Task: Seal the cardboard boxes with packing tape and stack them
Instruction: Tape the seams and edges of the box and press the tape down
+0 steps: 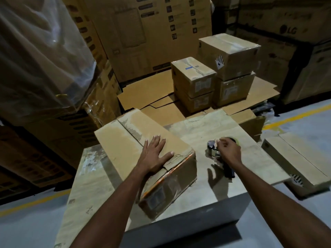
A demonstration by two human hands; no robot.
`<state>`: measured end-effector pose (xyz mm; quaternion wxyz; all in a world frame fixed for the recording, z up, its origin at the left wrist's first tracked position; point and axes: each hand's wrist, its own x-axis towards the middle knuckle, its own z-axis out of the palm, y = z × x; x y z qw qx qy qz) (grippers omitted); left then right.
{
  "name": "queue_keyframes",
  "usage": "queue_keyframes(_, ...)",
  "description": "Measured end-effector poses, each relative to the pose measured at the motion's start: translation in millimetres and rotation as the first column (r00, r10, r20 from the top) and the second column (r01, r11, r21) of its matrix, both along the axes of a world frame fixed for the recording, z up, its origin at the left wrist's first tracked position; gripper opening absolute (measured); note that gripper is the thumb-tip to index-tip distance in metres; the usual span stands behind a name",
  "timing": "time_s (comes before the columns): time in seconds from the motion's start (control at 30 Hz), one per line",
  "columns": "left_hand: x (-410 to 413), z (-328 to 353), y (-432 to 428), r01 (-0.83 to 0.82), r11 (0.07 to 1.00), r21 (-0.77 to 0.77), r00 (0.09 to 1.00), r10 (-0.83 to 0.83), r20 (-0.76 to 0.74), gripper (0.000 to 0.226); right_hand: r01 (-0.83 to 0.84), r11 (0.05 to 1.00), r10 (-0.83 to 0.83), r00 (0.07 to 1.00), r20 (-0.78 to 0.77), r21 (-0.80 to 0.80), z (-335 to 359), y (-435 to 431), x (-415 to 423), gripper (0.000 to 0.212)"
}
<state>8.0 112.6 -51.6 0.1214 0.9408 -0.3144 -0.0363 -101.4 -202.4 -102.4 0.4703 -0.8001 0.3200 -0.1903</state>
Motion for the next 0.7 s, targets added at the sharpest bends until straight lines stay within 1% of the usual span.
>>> queue_keyframes(0.1,1.0,1.9,-19.5,0.006,0.998,0.062,1.000,-0.006,-0.005,0.095,0.175,0.975,-0.152,0.975,-0.163,0.137,-22.6,-26.8,-11.3,0.031)
queue_keyframes(0.17,0.5,3.8,-31.1,-0.005,0.997,0.080,0.999,0.008,-0.037,0.097,0.250,0.948,-0.186,0.937,-0.297,0.195,-40.7,-39.9,-15.9,0.044)
queue_keyframes(0.23,0.2,3.4,-46.1,-0.029,0.995,0.094,0.998,0.034,-0.057,0.099,0.297,0.918,-0.179,0.902,-0.393,0.262,-54.7,-50.3,-20.1,0.064)
queue_keyframes(0.3,-1.0,-0.3,-57.0,-0.058,0.994,0.098,0.997,0.062,-0.046,0.098,0.298,0.868,-0.104,0.891,-0.442,0.397,-74.3,-61.1,-19.9,0.076)
queue_keyframes(0.33,-1.6,-1.2,-57.4,-0.069,0.994,0.090,0.997,0.072,-0.037,0.097,0.280,0.821,-0.053,0.905,-0.421,0.498,-91.1,-67.8,-15.7,0.080)
queue_keyframes(0.4,-1.7,-4.2,-59.8,-0.079,0.994,0.082,0.996,0.082,-0.036,0.095,0.264,0.646,0.035,0.927,-0.373,0.717,-117.4,-79.6,-7.8,0.091)
queue_keyframes(0.43,-1.7,-6.0,-60.5,-0.082,0.993,0.080,0.996,0.085,-0.033,0.094,0.238,0.540,0.065,0.945,-0.322,0.807,-128.8,-82.7,-4.5,0.088)
queue_keyframes(0.47,-2.0,-6.8,-60.3,-0.084,0.993,0.077,0.996,0.086,-0.030,0.093,0.195,0.434,0.082,0.964,-0.254,0.880,-130.3,-81.4,-3.6,0.080)
queue_keyframes(0.5,-2.6,-7.3,-59.3,-0.086,0.994,0.074,0.996,0.088,-0.026,0.091,0.151,0.327,0.109,0.975,-0.196,0.933,-119.7,-75.7,-5.3,0.074)
queue_keyframes(0.53,-2.2,-8.1,-59.9,-0.088,0.994,0.073,0.996,0.090,-0.024,0.090,0.125,0.260,0.120,0.980,-0.160,0.957,-110.5,-72.1,-6.4,0.071)
queue_keyframes(0.63,-2.5,-8.1,-61.1,-0.092,0.993,0.076,0.995,0.094,-0.021,0.090,0.031,0.133,0.101,0.994,-0.045,0.991,-101.9,-68.4,-6.5,0.070)
queue_keyframes(0.7,-2.7,-7.0,-60.8,-0.094,0.992,0.081,0.995,0.096,-0.022,0.090,0.008,0.098,0.061,0.998,-0.015,0.995,-101.6,-70.5,-3.9,0.069)
